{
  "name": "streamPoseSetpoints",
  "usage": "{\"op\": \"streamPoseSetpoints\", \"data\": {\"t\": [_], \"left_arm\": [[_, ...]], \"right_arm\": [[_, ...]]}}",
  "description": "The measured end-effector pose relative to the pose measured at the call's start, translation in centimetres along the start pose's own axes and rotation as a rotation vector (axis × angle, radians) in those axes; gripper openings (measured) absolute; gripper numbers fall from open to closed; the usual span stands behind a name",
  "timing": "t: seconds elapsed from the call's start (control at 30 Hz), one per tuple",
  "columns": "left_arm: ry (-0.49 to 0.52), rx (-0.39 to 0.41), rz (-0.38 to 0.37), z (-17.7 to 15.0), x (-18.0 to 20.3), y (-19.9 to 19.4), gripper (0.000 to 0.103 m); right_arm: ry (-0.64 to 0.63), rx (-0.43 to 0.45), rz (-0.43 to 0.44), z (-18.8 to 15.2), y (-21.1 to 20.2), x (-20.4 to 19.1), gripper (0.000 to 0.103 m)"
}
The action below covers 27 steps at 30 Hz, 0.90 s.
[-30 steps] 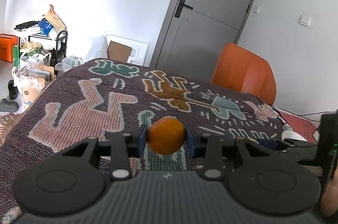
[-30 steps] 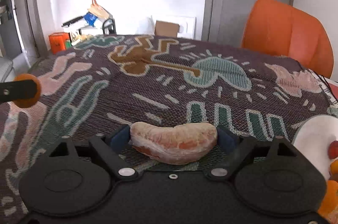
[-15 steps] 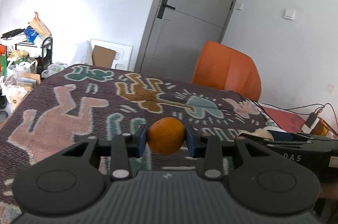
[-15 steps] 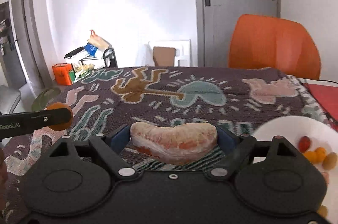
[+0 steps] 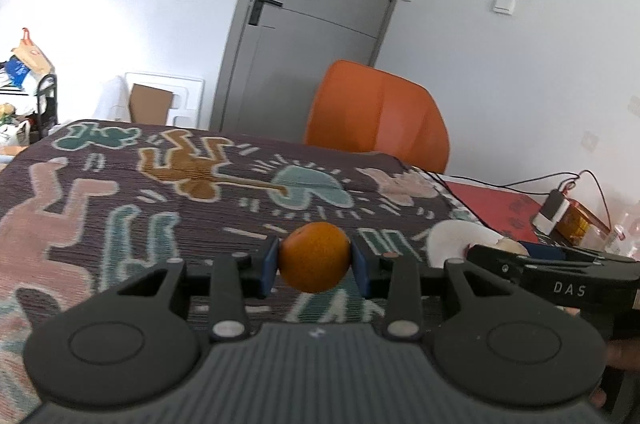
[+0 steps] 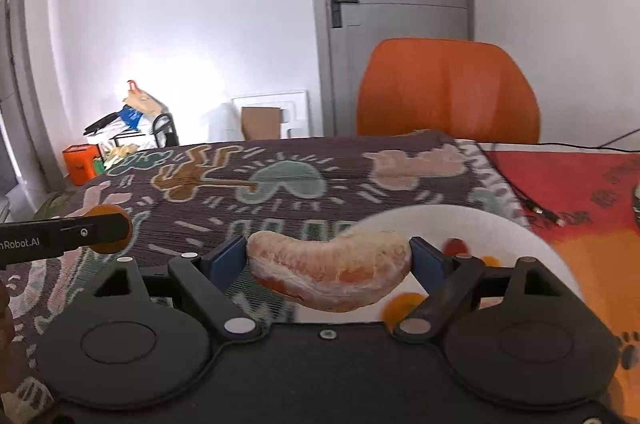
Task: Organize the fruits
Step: 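Carry the orange and tangerine segment to the white plate and release both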
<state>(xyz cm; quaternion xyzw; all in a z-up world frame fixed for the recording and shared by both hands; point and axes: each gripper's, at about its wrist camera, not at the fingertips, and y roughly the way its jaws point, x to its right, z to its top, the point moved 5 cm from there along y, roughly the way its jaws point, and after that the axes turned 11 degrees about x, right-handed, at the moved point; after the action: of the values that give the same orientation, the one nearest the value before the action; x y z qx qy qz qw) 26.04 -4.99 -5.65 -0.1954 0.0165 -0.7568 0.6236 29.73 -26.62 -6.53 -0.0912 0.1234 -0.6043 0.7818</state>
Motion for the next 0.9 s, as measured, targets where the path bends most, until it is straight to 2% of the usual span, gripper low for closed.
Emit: {"op": "streamPoseSetpoints", "data": {"t": [0.43,0.9], "left_arm": [[0.025,-0.040,-0.081,-1.5,5.0,1.9,0.037],[0.055,-0.070,-0.154,-2.7,9.8,3.4,0.037]], "right_arm": [[0.027,-0.001,-0.109,-1.3,-2.3,5.9,0.084],[0.027,-0.003,-0.150,-2.3,-3.4,9.2,0.085]]}}
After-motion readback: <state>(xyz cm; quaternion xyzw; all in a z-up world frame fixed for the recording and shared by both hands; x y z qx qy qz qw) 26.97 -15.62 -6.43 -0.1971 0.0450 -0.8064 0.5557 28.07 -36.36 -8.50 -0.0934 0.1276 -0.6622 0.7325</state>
